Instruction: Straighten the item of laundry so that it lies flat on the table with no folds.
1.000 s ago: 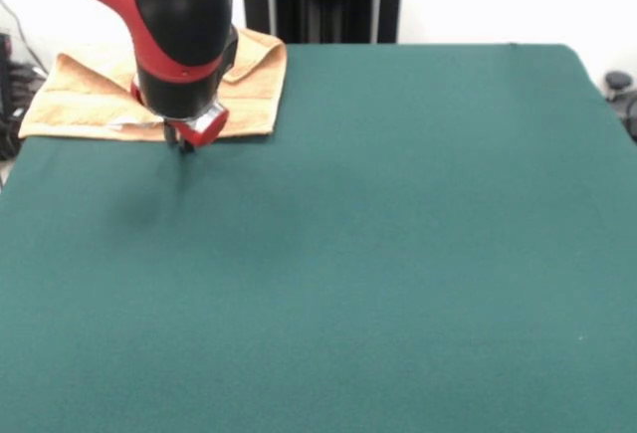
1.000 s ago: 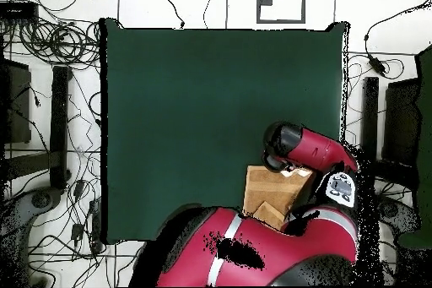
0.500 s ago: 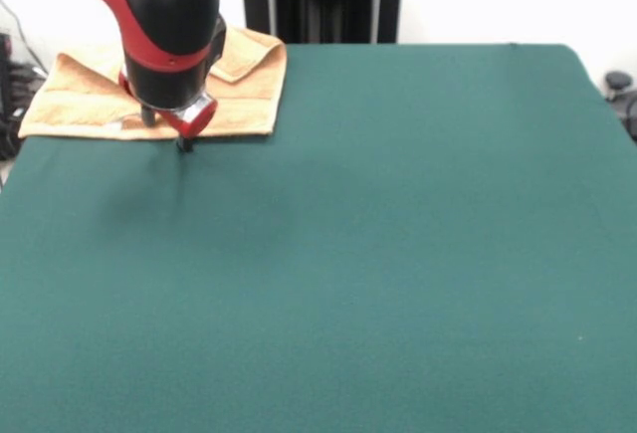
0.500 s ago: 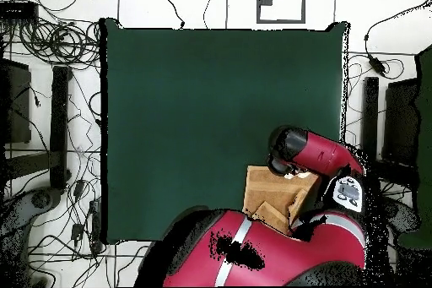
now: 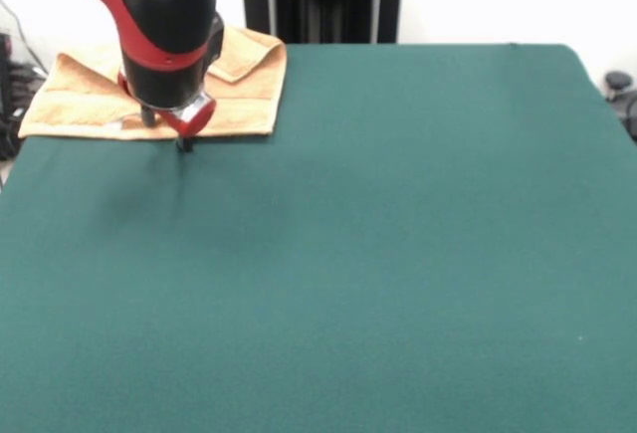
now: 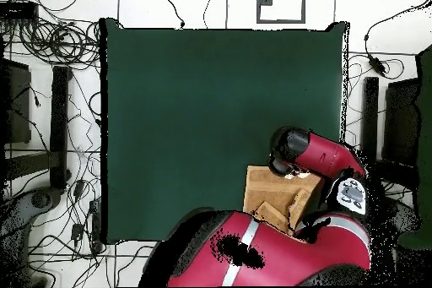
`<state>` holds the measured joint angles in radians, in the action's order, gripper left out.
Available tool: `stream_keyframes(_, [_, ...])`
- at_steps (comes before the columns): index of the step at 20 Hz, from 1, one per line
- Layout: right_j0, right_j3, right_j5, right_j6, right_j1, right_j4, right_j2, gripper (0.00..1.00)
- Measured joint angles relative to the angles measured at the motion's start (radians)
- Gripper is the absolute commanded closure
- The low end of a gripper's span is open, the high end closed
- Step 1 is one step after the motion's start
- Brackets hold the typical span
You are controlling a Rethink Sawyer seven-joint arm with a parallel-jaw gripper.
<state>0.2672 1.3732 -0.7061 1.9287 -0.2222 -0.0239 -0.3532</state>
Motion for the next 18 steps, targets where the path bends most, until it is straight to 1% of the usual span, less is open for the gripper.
stream_keyframes(3, [0.024, 0.014, 0.003, 0.0, -0.015, 0.006, 0.025, 0.0])
stream_keyframes(7, [0.086, 0.054, 0.025, 0.0, -0.052, 0.022, 0.086, 0.0])
stream_keyframes(9, [0.1, 0.066, 0.032, 0.0, -0.062, 0.027, 0.101, 0.0])
stream_keyframes(10, [0.121, 0.086, 0.052, 0.0, -0.076, 0.039, 0.123, 0.0])
stream_keyframes(18, [0.195, 0.161, 0.139, 0.0, -0.13, 0.106, 0.205, 0.0])
